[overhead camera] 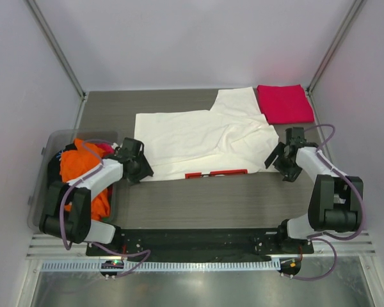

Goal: Fold and stack the t-shirts
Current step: Fold the tshirt

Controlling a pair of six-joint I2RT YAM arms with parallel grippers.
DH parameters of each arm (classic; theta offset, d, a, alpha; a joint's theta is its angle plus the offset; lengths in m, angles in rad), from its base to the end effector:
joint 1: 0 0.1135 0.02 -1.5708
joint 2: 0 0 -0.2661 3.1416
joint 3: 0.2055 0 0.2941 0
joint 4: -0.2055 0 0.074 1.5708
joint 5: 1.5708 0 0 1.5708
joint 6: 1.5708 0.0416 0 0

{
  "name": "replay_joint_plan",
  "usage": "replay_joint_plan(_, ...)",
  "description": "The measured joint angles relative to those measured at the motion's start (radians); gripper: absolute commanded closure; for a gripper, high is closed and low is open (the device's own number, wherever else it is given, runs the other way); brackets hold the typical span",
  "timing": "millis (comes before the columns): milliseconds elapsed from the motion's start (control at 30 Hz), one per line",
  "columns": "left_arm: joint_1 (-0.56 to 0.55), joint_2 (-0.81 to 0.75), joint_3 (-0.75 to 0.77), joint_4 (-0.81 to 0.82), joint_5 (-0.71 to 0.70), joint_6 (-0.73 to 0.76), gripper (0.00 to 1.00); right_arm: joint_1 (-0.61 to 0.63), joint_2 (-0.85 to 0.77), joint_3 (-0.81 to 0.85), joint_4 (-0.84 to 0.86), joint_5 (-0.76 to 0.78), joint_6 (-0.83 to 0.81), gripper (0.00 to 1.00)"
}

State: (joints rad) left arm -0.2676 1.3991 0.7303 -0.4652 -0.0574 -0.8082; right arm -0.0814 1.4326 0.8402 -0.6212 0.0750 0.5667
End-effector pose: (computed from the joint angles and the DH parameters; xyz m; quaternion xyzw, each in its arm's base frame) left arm 0.2769 -0.0735 0.1396 -0.2666 0.9388 -0.0869 0.2003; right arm 0.2948 -0.0272 0.1579 0.3194 0.9301 0.0068 0.1812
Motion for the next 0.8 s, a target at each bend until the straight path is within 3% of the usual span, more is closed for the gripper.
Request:
replay_joint_plan(200, -0.008, 0.036, 0.001, 0.047, -0.044, 0.0, 0.41, -0.034, 0.069, -0.003, 0.063, -0.014, -0.004, 0.23)
replay_joint_plan(367, -0.007, 0.074, 0.027, 0.063, -0.075, -0.012, 0.46, -0.037, 0.14, 0.035, 0.098, -0.025, -0.016, 0.37)
replay_joint_plan(433, -0.004, 0.095, 0.045, 0.061, -0.095, -0.022, 0.53, -0.037, 0.166, 0.061, 0.11, -0.028, -0.021, 0.5)
replay_joint_plan(567, 0.003, 0.14, 0.085, 0.049, -0.127, -0.028, 0.93, -0.037, 0.218, 0.108, 0.127, -0.035, -0.03, 0.99)
replay_joint_plan(700, 0.006, 0.188, 0.183, -0.043, -0.127, -0.023, 1.0, -0.035, 0.238, 0.184, 0.068, -0.015, -0.042, 0.99)
replay_joint_plan(800, 0.006, 0.149, 0.285, -0.125, -0.15, -0.027, 1.0, -0.035, 0.143, 0.229, 0.012, 0.033, -0.042, 0.99)
